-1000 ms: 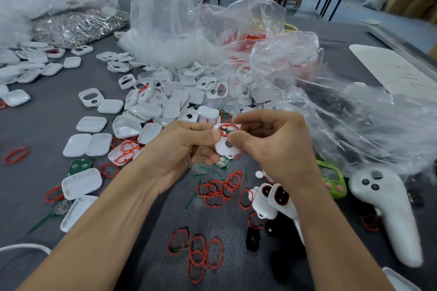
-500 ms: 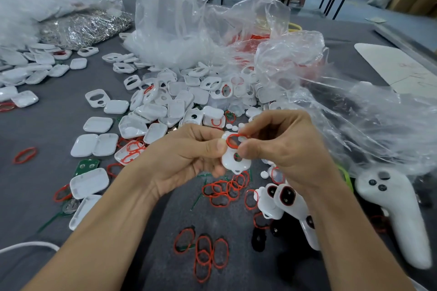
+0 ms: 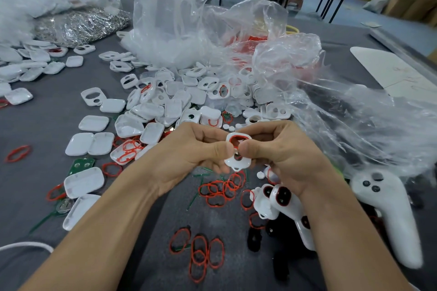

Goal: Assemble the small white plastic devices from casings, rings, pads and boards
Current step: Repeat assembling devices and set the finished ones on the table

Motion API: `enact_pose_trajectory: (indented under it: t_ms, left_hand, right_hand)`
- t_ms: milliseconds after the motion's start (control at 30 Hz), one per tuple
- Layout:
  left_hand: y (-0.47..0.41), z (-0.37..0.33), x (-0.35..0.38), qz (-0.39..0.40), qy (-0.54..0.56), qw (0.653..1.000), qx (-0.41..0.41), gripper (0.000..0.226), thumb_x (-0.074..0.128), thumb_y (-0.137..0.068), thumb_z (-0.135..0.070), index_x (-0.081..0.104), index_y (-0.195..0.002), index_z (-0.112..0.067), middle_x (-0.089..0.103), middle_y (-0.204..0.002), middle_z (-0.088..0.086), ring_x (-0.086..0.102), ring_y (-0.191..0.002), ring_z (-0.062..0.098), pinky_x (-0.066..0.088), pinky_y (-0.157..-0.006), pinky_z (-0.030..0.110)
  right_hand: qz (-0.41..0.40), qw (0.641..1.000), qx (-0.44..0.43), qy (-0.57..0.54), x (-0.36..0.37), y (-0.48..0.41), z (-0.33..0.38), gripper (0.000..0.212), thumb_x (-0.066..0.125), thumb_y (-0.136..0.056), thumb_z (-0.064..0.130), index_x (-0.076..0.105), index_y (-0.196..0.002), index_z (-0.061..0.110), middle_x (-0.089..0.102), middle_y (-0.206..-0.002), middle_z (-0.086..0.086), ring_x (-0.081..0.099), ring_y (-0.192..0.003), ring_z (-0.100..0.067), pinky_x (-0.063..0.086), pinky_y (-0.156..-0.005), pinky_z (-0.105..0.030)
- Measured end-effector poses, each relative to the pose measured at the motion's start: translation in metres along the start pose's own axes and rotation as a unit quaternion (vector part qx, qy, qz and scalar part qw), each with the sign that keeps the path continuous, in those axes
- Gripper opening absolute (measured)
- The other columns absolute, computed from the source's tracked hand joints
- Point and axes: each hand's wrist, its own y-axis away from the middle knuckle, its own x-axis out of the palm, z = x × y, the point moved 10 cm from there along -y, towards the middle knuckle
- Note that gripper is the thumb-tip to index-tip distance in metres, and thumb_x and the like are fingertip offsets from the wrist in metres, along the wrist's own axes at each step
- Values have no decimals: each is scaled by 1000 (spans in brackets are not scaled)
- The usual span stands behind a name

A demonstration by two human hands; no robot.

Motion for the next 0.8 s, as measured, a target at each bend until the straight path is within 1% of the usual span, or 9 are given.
enact_pose_trajectory:
  t_ms: [67, 167, 267, 367, 433, 533, 633, 700, 800]
  left_hand:
    - [1, -2, 1, -11, -16, 1000, 3, 31, 85, -76, -18, 79, -101, -1, 74, -83, 19, 69, -60, 16, 57, -61, 22]
    - [0, -1, -1, -35, -27, 999, 3, 37, 76, -74, -20, 78, -104, 2, 76, -79, 13, 69, -57, 16, 55, -59, 22]
    - [-1, 1, -4, -50, -40, 998, -1, 32, 76, -77, -16, 79, -105, 0, 76, -80, 16, 67, -57, 18, 54, -58, 23]
    - [-2, 0, -9, -90, -70, 993, 9, 15, 78, -83, -7, 82, -98, -5, 75, -84, 24, 65, -56, 21, 54, -60, 29]
    - [-3, -3, -14, -126, -94, 987, 29, 10, 79, -83, -5, 84, -90, -11, 75, -80, 22, 64, -55, 20, 52, -62, 33]
    - [-2, -9, -21, -158, -108, 980, 61, 19, 76, -87, -3, 85, -87, -20, 78, -76, 13, 65, -59, 20, 52, -63, 33]
    - [0, -15, -17, -154, -102, 979, 88, 14, 78, -87, -18, 84, -92, -30, 79, -79, 10, 65, -66, 20, 55, -65, 31]
    - [2, -18, -15, -169, -100, 975, 104, 14, 75, -81, -30, 84, -92, -32, 78, -78, 11, 64, -65, 17, 56, -65, 31]
    - [6, -25, -17, -206, -99, 964, 138, 13, 75, -77, -27, 84, -82, -34, 76, -69, 11, 60, -56, 13, 54, -57, 28]
  right_hand:
    - [-5, 1000, -2, 9, -1, 2, 2, 15, 81, -59, 5, 82, -72, 12, 76, -70, -13, 70, -49, -15, 42, -34, -13]
    - [-19, 999, -12, 41, -3, -1, 2, 18, 82, -69, -4, 82, -73, 13, 76, -70, -14, 70, -51, -16, 44, -37, -14]
    - [-38, 996, -26, 74, -7, -4, 1, 25, 81, -75, -9, 82, -73, 15, 77, -72, -13, 72, -58, -18, 53, -49, -21]
    - [-49, 995, -37, 82, -8, -8, -3, 30, 81, -75, -10, 83, -73, 20, 78, -75, -12, 74, -63, -19, 59, -57, -25]
    - [-57, 994, -39, 84, -9, -10, -5, 25, 80, -78, -8, 83, -81, 17, 79, -80, -13, 75, -70, -19, 62, -65, -28]
    - [-56, 997, -18, 48, -11, -13, -11, 15, 75, -88, 3, 83, -92, 15, 80, -90, -13, 75, -80, -21, 63, -75, -33]
    - [-89, 995, -35, 43, -18, -14, -9, 14, 72, -90, 2, 83, -95, 10, 80, -91, -14, 76, -81, -27, 64, -76, -40]
    - [-115, 990, -66, 44, -20, -13, -4, 13, 74, -88, -1, 82, -95, 7, 79, -89, -15, 77, -80, -29, 63, -75, -42]
    - [-140, 979, -118, 91, -17, -11, 5, 20, 75, -87, -1, 83, -89, 17, 80, -86, -8, 78, -83, -27, 63, -79, -41]
